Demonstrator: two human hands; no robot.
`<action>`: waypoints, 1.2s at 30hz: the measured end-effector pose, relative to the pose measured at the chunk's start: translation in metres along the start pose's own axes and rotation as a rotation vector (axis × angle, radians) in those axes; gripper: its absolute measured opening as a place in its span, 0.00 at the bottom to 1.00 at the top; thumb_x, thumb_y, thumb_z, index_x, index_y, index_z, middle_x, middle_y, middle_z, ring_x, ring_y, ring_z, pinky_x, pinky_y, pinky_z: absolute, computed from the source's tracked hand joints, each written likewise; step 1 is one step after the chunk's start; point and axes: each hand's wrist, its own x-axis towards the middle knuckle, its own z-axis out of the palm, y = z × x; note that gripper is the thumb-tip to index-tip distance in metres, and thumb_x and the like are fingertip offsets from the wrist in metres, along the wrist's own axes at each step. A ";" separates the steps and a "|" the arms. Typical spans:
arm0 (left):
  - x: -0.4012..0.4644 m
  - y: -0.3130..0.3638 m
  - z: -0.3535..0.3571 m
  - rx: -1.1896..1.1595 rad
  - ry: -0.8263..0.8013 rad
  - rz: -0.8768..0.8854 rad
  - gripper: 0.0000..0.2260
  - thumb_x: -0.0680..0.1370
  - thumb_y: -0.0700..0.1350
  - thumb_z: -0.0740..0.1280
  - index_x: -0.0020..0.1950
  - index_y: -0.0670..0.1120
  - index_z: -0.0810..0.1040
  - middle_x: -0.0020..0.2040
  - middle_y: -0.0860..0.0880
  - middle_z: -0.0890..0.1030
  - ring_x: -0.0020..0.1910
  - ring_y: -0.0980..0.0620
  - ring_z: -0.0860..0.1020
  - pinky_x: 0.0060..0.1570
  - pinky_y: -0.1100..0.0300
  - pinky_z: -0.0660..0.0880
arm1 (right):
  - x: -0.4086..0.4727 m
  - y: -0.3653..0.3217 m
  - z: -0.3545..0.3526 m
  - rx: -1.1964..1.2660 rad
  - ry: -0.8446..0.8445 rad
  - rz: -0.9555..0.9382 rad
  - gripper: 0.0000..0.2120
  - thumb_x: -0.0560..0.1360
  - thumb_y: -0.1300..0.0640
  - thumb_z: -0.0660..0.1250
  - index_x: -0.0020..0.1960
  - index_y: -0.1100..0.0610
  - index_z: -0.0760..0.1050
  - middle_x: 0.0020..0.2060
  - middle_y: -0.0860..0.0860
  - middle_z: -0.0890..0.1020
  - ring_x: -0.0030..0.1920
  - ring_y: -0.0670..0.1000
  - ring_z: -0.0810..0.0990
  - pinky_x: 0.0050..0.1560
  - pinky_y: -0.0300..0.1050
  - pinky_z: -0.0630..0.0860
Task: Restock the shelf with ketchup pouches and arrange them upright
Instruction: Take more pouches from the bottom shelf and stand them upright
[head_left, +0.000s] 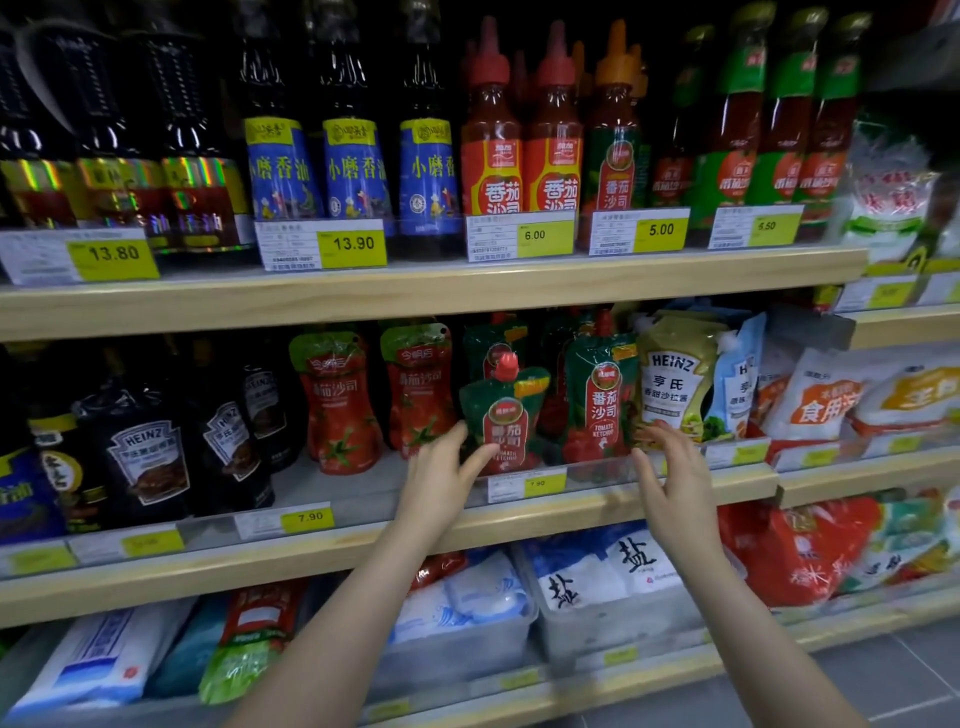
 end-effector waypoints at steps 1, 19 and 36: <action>0.007 0.004 0.005 0.005 -0.042 -0.032 0.17 0.76 0.60 0.62 0.53 0.48 0.76 0.44 0.54 0.82 0.41 0.54 0.79 0.35 0.66 0.70 | 0.004 0.006 0.000 -0.056 -0.039 0.025 0.15 0.78 0.57 0.61 0.63 0.61 0.71 0.63 0.57 0.73 0.66 0.56 0.68 0.66 0.51 0.64; 0.032 -0.005 0.009 -0.142 -0.230 -0.106 0.16 0.77 0.57 0.63 0.62 0.52 0.74 0.57 0.53 0.81 0.50 0.57 0.79 0.50 0.57 0.78 | 0.002 0.033 0.003 -0.275 -0.187 -0.064 0.17 0.78 0.59 0.60 0.66 0.57 0.70 0.67 0.53 0.71 0.72 0.54 0.60 0.72 0.54 0.55; -0.060 -0.042 -0.064 0.425 -0.049 0.095 0.16 0.76 0.53 0.66 0.61 0.47 0.75 0.53 0.49 0.80 0.53 0.46 0.78 0.50 0.54 0.72 | -0.062 -0.025 0.039 -0.054 -0.325 -0.415 0.19 0.73 0.63 0.66 0.64 0.58 0.72 0.65 0.53 0.73 0.67 0.51 0.68 0.70 0.51 0.62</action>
